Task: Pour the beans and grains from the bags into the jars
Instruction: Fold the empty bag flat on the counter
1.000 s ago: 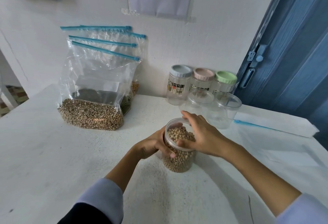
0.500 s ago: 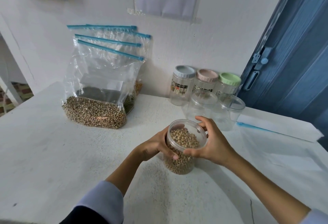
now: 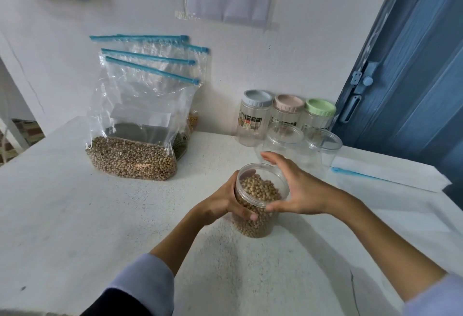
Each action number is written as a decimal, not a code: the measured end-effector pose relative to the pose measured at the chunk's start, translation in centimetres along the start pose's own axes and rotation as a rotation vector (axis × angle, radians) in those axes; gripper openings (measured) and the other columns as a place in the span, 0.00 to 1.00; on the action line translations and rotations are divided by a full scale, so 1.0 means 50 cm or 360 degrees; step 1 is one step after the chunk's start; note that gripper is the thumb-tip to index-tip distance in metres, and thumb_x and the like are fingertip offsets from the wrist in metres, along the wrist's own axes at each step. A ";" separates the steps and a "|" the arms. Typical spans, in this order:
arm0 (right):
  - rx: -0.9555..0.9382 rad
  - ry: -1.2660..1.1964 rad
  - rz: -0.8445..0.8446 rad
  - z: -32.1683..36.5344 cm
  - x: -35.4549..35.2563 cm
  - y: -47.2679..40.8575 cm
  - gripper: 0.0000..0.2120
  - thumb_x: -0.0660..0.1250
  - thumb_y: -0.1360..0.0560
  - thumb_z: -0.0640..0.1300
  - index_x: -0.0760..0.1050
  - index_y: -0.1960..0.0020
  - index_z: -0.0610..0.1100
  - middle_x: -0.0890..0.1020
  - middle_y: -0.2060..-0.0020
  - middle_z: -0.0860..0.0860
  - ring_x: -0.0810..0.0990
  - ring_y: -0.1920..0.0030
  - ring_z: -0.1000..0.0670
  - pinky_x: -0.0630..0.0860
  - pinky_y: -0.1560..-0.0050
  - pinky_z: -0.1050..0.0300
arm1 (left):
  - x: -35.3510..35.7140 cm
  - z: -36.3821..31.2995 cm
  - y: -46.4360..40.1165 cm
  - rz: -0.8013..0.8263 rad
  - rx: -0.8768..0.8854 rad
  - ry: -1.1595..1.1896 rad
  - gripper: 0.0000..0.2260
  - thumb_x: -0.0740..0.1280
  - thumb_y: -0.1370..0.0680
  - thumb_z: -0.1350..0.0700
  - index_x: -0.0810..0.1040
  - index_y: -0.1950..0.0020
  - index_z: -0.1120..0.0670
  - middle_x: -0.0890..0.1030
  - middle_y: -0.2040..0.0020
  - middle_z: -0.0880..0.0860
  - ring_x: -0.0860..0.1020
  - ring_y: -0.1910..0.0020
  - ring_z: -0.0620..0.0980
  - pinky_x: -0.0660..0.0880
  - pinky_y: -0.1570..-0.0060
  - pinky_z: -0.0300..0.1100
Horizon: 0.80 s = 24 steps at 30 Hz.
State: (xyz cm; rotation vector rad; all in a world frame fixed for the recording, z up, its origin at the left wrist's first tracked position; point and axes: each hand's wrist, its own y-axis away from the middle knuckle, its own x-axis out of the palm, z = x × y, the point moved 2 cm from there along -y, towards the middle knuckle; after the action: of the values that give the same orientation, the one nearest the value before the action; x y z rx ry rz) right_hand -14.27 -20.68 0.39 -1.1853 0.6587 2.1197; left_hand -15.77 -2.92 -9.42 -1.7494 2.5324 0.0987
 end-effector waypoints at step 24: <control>0.0166 0.0224 -0.0716 -0.098 0.027 0.012 0.39 0.60 0.39 0.70 0.65 0.32 0.54 0.70 0.34 0.58 0.67 0.37 0.52 0.67 0.41 0.54 | 0.136 -0.018 -0.092 -0.0284 0.0180 -0.0232 0.44 0.76 0.44 0.44 0.58 0.33 0.49 0.69 0.41 0.41 0.71 0.42 0.31 0.72 0.46 0.28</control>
State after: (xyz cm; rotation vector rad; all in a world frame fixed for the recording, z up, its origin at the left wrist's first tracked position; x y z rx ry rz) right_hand -12.48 -24.03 -3.05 -1.2927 0.4991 1.6219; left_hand -13.88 -10.97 -9.22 -1.8417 2.2259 0.0694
